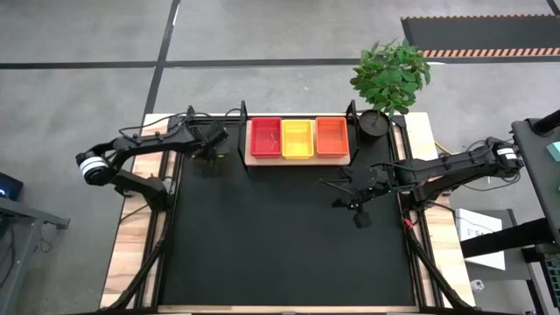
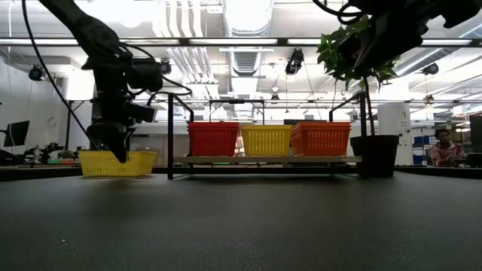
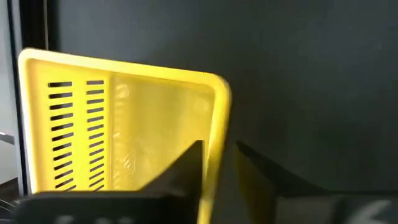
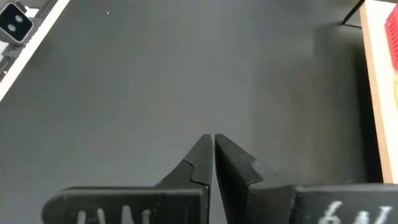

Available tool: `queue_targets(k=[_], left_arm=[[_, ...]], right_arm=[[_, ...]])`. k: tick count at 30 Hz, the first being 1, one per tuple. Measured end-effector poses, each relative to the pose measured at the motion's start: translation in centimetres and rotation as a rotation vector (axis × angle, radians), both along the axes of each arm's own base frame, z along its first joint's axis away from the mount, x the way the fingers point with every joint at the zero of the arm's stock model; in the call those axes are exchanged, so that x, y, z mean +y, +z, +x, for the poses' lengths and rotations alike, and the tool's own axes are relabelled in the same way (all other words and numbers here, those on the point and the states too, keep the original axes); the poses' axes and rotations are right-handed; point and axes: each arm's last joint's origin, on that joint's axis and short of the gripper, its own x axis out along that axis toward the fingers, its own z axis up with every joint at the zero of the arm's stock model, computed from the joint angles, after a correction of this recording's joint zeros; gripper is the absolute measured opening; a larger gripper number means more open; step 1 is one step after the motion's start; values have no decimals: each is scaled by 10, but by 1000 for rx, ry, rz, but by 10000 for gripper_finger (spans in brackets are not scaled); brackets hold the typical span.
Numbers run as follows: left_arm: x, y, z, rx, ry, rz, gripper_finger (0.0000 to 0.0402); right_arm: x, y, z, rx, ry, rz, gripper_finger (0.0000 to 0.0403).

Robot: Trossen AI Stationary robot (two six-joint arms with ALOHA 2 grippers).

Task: Stack baskets on shelf by color
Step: Stack the yellow bin on top of the yellow bin on the shelf

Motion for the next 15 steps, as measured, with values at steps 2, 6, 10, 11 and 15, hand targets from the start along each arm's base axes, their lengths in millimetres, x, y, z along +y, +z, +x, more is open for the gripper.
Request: queue_targets(k=[2,6,10,11,15], left_arm=[[-3,1,-2,15,-3,-16,27],[-17,4,-7,43,31,-67,4],[-36,13,-5,19,28,-76,1],[-41,16,-4,3,12,-70,1],[-68,29,2,-88,-103,-83,1]], right_arm=[[0,1,1,-8,2,3,9],[0,1,1,-18,2,10,9],[1,0,3,-49,11,4,9],[1,0,4,-60,14,1,9],[1,-2,6,-105,19,1,9]])
